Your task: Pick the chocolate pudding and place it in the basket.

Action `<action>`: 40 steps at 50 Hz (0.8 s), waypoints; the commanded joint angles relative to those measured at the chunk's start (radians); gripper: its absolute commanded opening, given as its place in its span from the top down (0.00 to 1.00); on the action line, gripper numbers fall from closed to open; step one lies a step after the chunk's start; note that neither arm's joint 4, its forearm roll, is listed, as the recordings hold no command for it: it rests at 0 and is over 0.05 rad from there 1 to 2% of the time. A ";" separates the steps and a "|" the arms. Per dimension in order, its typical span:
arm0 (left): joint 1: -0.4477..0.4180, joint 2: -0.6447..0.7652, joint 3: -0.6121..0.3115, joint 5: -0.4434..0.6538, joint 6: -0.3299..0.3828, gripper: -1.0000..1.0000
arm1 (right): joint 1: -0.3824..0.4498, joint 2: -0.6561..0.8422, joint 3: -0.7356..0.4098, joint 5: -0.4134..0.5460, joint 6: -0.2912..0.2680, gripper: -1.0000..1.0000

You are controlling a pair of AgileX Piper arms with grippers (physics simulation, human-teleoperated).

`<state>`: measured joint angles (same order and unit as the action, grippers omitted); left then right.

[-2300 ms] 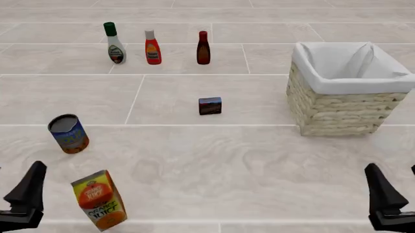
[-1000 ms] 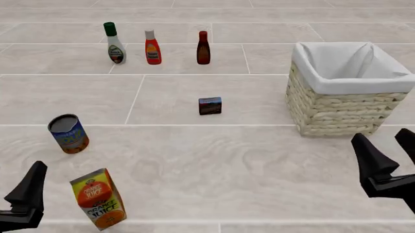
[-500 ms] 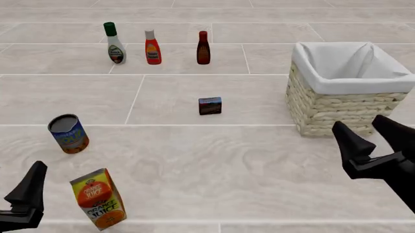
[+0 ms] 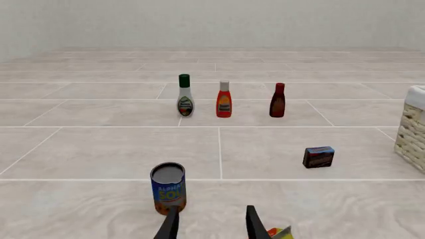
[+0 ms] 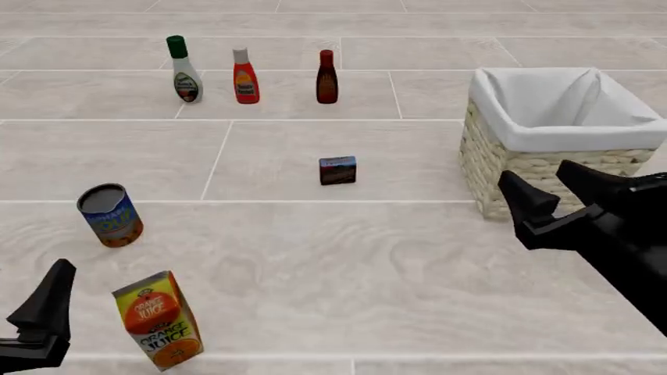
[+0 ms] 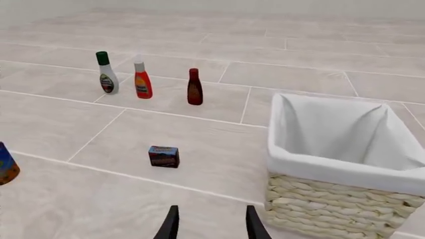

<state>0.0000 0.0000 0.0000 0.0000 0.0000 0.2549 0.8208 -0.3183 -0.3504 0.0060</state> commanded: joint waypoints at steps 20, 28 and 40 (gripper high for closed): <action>0.000 0.000 0.000 0.000 0.000 0.00 | 0.042 0.286 -0.186 -0.041 0.010 0.00; 0.000 0.000 0.000 0.000 0.000 0.00 | 0.048 0.349 -0.221 -0.056 0.011 0.00; 0.000 0.000 0.000 0.000 0.000 0.00 | 0.064 0.437 -0.277 -0.065 0.006 0.00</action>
<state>0.0000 0.0000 0.0000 0.0000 0.0000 0.3064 1.1834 -0.5491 -0.4055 0.0184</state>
